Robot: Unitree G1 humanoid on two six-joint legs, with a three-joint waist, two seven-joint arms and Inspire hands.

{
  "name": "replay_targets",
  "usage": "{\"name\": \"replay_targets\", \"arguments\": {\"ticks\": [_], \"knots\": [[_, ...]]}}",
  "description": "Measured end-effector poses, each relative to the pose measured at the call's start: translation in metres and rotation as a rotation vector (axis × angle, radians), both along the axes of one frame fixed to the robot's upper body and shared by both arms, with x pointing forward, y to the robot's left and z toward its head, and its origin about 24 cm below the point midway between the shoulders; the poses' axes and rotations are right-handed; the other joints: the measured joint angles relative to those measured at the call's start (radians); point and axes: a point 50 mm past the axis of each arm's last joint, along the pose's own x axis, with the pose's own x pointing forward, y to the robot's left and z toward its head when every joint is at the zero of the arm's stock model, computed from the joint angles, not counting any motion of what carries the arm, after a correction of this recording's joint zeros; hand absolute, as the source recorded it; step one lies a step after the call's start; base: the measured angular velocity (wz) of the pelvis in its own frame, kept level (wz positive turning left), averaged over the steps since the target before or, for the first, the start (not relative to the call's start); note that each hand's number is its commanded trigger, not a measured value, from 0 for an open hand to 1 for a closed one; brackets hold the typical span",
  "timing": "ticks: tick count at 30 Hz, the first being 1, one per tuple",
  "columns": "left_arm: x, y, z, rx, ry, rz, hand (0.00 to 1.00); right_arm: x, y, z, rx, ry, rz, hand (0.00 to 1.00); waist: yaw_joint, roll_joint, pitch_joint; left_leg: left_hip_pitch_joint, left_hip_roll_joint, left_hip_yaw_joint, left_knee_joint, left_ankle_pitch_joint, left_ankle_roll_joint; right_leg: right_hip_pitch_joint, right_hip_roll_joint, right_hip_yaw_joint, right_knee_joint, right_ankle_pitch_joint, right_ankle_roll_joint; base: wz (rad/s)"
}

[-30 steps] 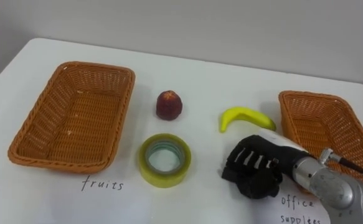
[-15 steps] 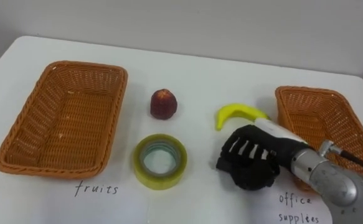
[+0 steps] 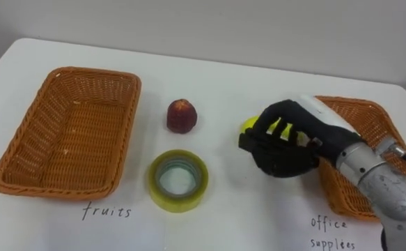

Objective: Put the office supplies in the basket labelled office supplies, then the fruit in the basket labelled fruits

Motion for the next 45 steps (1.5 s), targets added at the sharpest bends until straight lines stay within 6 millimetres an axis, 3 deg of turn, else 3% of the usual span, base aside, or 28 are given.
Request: {"name": "replay_targets", "arguments": {"ticks": [7, 12, 19, 21, 26, 29, 35, 40, 45], "knots": [[-0.002, 0.002, 0.0, -0.003, 0.005, 0.036, 0.0, 0.002, -0.009, 0.017, 0.003, -0.11, -0.063, 1.0, -0.004, 0.004, -0.0022, 0.0, 0.001, 0.01, 0.001, 0.0, 0.0, -0.001, 0.0, 0.001, 0.001, 0.0, 0.0, -0.01], [-0.004, -0.003, -0.003, -0.033, 0.022, 0.049, 0.0, 0.004, -0.013, 0.028, 0.0, -0.166, -0.087, 1.0, -0.013, 0.009, -0.0102, 0.002, 0.001, 0.012, 0.001, 0.0, 0.0, -0.003, 0.0, 0.004, 0.003, 0.0, 0.0, -0.02], [-0.013, -0.006, -0.005, -0.046, 0.039, 0.092, 0.0, 0.006, -0.028, 0.043, 0.034, -0.266, -0.165, 1.0, -0.028, 0.003, -0.0078, 0.016, 0.001, 0.008, -0.001, 0.0, 0.0, 0.01, 0.0, 0.008, 0.001, 0.0, 0.0, 0.0], [-0.016, -0.002, -0.005, -0.04, 0.037, 0.121, 0.0, 0.005, -0.036, 0.048, 0.029, -0.298, -0.199, 1.0, -0.031, -0.004, -0.0036, 0.015, 0.001, 0.008, -0.001, 0.001, 0.0, 0.009, 0.0, 0.005, 0.0, 0.0, 0.0, 0.0], [-0.023, 0.005, -0.003, -0.026, 0.035, 0.173, 0.0, 0.001, -0.049, 0.054, 0.018, -0.346, -0.266, 1.0, -0.047, -0.016, -0.0022, 0.009, 0.001, 0.007, -0.003, 0.0, -0.001, 0.005, 0.001, 0.002, 0.001, 0.0, 0.0, 0.0], [-0.026, 0.007, -0.002, -0.023, 0.039, 0.184, 0.0, -0.001, -0.055, 0.055, 0.012, -0.374, -0.299, 1.0, -0.05, -0.024, -0.0076, 0.009, 0.001, 0.01, -0.001, 0.0, -0.001, 0.004, 0.001, 0.0, 0.002, 0.0, 0.0, 0.0], [-0.027, 0.007, -0.002, -0.019, 0.042, 0.185, 0.0, -0.005, -0.061, 0.048, 0.008, -0.403, -0.347, 1.0, -0.055, -0.028, -0.0102, 0.009, 0.001, 0.009, 0.001, 0.0, 0.0, 0.006, 0.0, -0.001, 0.002, 0.0, 0.0, 0.0], [-0.022, 0.008, -0.001, -0.01, 0.022, 0.181, 0.0, -0.008, -0.065, 0.043, 0.008, -0.408, -0.383, 1.0, -0.072, -0.017, -0.0082, 0.009, 0.001, 0.01, 0.001, 0.0, 0.0, 0.005, 0.0, 0.0, 0.002, 0.0, 0.0, 0.0], [-0.021, 0.007, -0.001, -0.003, 0.028, 0.161, 0.0, -0.007, -0.071, 0.036, -0.001, -0.398, -0.426, 1.0, -0.078, 0.003, -0.0126, 0.015, 0.002, 0.014, -0.001, 0.0, 0.0, 0.005, 0.001, 0.002, 0.003, 0.0, 0.0, -0.04]]}}
